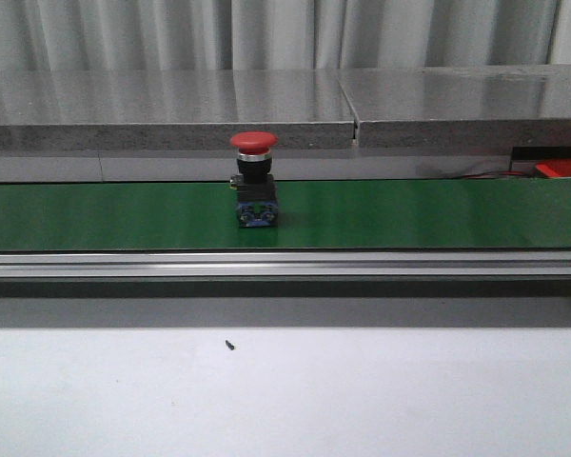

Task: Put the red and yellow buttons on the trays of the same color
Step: 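Carry the yellow button into the yellow tray and open the right gripper, then move the right gripper back over the belt onto the red button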

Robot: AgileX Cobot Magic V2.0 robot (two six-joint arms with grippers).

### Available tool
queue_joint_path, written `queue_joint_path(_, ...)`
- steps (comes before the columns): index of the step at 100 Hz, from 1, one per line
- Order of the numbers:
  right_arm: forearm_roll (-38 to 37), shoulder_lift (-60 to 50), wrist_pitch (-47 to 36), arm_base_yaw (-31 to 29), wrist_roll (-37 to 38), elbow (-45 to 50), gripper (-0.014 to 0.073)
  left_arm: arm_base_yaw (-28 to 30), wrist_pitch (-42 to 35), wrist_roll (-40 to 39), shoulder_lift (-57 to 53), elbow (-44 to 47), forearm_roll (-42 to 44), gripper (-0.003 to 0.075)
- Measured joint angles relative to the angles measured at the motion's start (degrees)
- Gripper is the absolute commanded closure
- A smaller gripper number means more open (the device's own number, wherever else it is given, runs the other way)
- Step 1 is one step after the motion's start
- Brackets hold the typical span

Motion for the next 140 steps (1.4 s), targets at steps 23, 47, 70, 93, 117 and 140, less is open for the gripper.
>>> queue_joint_path(23,0.0,-2.7,-0.2,0.0,0.0,0.0,0.0055,0.0,-0.1,0.0,0.0,0.0,0.0,0.0739)
queue_joint_path(47,0.0,-10.4,1.0,0.0,0.1,0.0,0.0055,0.0,-0.1,0.0,0.0,0.0,0.0,0.0739)
queue_joint_path(70,0.2,-19.0,2.1,5.4,0.1,0.0,0.0055,0.0,-0.5,0.0,0.0,0.0,0.0,0.0739)
queue_joint_path(93,0.3,-19.2,9.5,15.5,0.1,-4.6,0.005,0.0,-0.5,0.0,0.0,0.0,0.0,0.0739)
queue_joint_path(117,0.3,-16.9,14.8,25.9,0.1,-11.9,-0.0031,0.0,-0.7,0.0,0.0,0.0,0.0,0.0739)
queue_joint_path(140,0.3,-11.7,18.2,33.5,0.1,-19.0,-0.0031,0.0,-0.7,-0.1,0.0,0.0,0.0,0.0739)
